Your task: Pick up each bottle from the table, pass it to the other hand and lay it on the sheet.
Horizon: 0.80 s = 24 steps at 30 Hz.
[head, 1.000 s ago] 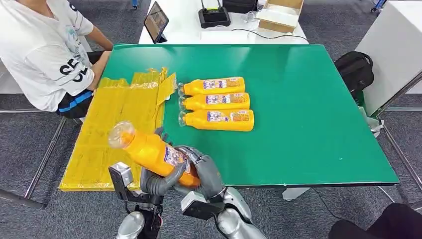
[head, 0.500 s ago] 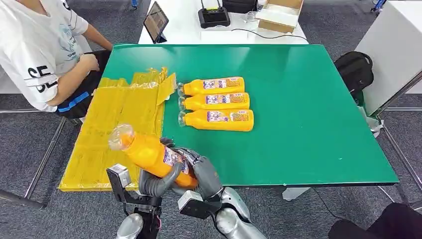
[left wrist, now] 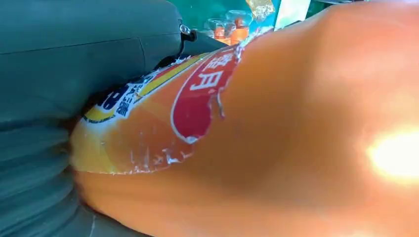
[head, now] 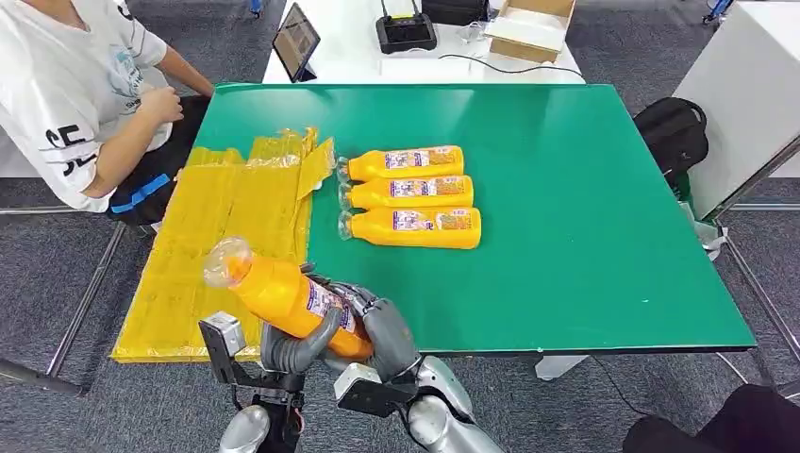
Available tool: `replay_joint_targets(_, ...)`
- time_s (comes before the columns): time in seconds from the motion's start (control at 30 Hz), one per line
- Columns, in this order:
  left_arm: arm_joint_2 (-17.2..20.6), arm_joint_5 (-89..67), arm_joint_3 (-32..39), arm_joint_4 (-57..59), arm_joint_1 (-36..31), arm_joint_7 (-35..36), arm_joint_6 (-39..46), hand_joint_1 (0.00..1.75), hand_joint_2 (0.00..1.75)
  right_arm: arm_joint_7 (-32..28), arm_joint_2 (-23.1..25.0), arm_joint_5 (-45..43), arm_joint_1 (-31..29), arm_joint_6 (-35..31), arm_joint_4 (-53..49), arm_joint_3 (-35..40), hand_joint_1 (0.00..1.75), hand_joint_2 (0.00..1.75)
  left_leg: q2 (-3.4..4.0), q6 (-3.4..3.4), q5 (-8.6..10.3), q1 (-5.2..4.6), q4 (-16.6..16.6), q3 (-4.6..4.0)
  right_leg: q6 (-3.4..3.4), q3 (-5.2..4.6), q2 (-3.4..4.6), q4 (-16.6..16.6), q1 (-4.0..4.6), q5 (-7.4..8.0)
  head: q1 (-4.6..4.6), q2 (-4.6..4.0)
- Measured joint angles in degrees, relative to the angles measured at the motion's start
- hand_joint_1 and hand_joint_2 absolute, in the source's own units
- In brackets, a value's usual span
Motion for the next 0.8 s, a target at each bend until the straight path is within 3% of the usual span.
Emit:
replay_joint_targets(0.03,0.00,0.00,0.00,0.00,0.01,0.00,0.00,1.75,1.75,0.00,0.00,0.04,-0.01,0.00,0.00,0.00,0.00,1.75,0.00,0.00,0.00,0.00,0.00,0.00,0.00,0.00,0.00,0.00,0.00,0.00,0.00,0.00)
replay_joint_targets(0.07,0.00,0.00,0.00,0.00,-0.06,-0.02,0.00,1.75,1.75,0.13,0.00,0.22,0.10,-0.02,0.00,0.04,0.00,0.00,0.00,0.00,0.00,0.00,0.00,0.00,0.00,0.00,0.00,0.00,0.00,0.00,0.02,0.00)
replay_joint_targets(0.23,0.00,-0.37,0.02,-0.04,-0.32,-0.37,0.85,1.75,1.75,0.96,0.18,0.37,1.13,-0.04,0.42,0.50,0.00,0.00,-0.01,0.00,0.00,0.00,0.00,-0.01,0.00,0.00,0.00,0.00,0.00,0.00,0.00,0.00)
replay_joint_targets(0.5,-0.02,-7.74,0.48,-0.35,-0.83,-4.94,13.05,1.75,1.75,2.49,0.61,-1.75,2.39,0.85,-3.37,0.46,0.00,0.00,0.00,0.00,0.00,0.00,0.00,0.00,0.00,-0.01,0.01,0.00,0.00,0.00,0.02,0.00)
replay_joint_targets(0.8,-0.33,-10.89,6.27,0.90,-5.42,-7.80,21.95,1.75,1.75,2.14,0.61,-3.35,2.99,0.50,-5.84,0.37,0.00,0.00,0.00,-0.02,0.03,0.00,0.00,0.00,0.00,0.01,0.00,0.01,0.00,0.01,0.02,0.00)
